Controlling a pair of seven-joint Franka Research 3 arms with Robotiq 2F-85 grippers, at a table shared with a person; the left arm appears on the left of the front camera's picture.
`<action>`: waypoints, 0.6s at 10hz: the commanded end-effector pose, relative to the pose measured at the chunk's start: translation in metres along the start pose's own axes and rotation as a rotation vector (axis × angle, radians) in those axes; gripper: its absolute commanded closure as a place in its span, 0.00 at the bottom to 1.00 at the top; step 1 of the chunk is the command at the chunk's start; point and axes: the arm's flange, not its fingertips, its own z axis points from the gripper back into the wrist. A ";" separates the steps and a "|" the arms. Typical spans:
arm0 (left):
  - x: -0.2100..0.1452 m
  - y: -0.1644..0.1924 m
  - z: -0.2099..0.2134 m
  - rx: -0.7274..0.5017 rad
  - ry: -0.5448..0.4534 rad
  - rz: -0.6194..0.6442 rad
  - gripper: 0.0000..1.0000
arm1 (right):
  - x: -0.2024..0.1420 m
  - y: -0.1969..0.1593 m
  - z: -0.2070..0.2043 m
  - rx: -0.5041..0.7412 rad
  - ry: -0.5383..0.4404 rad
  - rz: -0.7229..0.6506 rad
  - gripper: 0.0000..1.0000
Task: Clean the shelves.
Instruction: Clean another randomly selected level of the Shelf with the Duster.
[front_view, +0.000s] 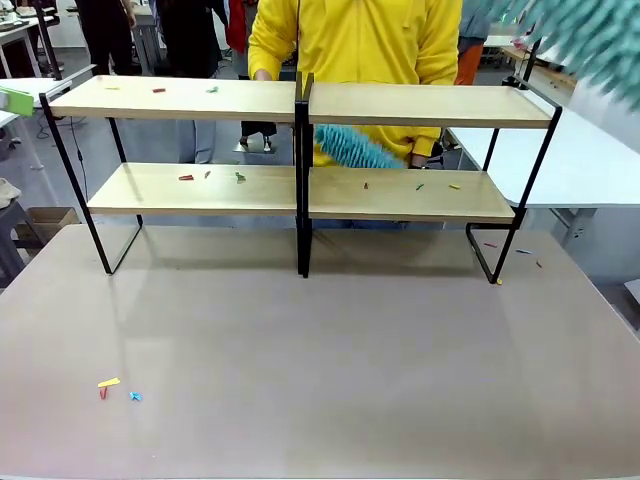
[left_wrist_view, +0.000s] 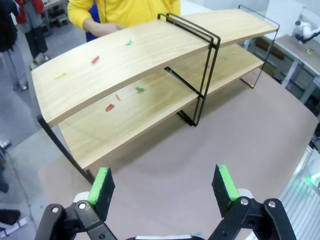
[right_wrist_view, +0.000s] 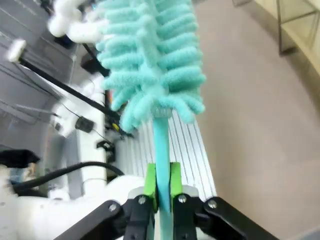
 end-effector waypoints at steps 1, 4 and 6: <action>0.000 0.000 0.000 -0.001 -0.003 0.003 0.00 | 0.000 -0.046 -0.083 -0.031 0.178 -0.215 0.88; 0.000 0.000 0.000 -0.001 -0.003 0.003 0.00 | -0.003 -0.051 -0.078 -0.051 0.161 -0.173 0.88; 0.000 0.000 0.000 -0.001 -0.003 0.003 0.00 | 0.000 -0.062 -0.102 -0.160 0.231 -0.305 0.88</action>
